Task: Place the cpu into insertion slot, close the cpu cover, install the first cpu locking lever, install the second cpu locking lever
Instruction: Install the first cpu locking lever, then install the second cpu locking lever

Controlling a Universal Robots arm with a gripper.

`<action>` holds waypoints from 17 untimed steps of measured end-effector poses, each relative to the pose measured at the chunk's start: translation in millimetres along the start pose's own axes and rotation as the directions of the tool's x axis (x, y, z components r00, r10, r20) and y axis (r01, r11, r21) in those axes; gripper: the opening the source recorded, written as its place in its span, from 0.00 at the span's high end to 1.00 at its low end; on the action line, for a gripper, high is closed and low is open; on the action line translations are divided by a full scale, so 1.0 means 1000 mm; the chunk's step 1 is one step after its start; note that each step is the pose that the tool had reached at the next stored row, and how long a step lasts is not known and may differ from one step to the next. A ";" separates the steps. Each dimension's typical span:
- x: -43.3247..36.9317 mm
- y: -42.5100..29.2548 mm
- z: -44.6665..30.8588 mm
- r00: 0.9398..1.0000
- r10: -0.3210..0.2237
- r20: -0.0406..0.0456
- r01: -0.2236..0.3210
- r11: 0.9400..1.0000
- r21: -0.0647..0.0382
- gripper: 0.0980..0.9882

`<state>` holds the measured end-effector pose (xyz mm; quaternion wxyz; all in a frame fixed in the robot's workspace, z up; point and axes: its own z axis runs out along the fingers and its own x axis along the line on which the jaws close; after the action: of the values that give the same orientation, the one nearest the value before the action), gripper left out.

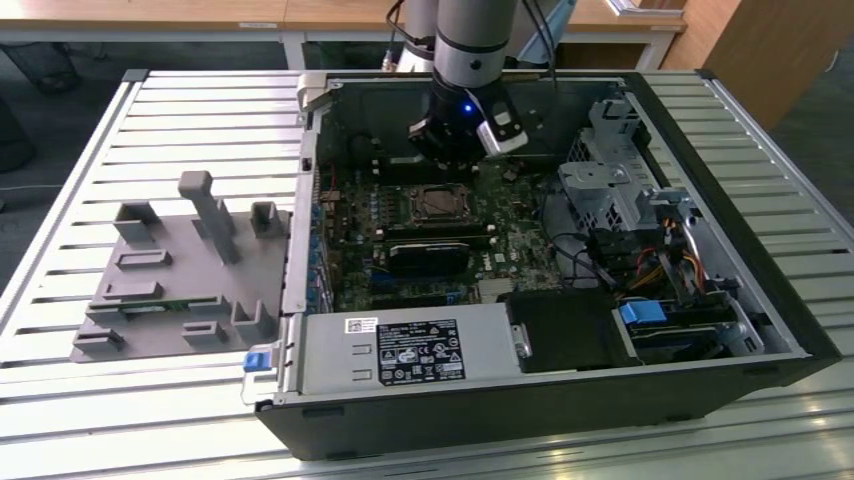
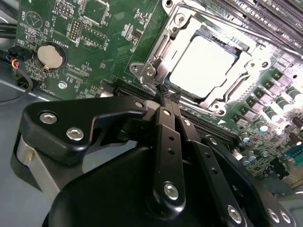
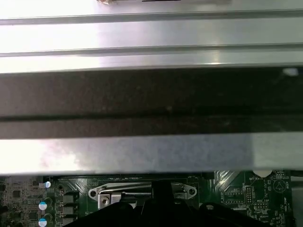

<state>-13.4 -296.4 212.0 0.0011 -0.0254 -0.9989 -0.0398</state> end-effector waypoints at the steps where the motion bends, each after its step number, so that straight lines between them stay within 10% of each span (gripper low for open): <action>1: 0.0000 -0.0003 0.0000 1.000 0.000 0.000 0.000 1.000 0.000 0.99; 17: -0.0014 -0.0073 -0.0006 1.000 0.000 0.000 0.000 1.000 0.000 0.99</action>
<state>-12.4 -303.8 212.0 0.0011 -0.0254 -0.9989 -0.0398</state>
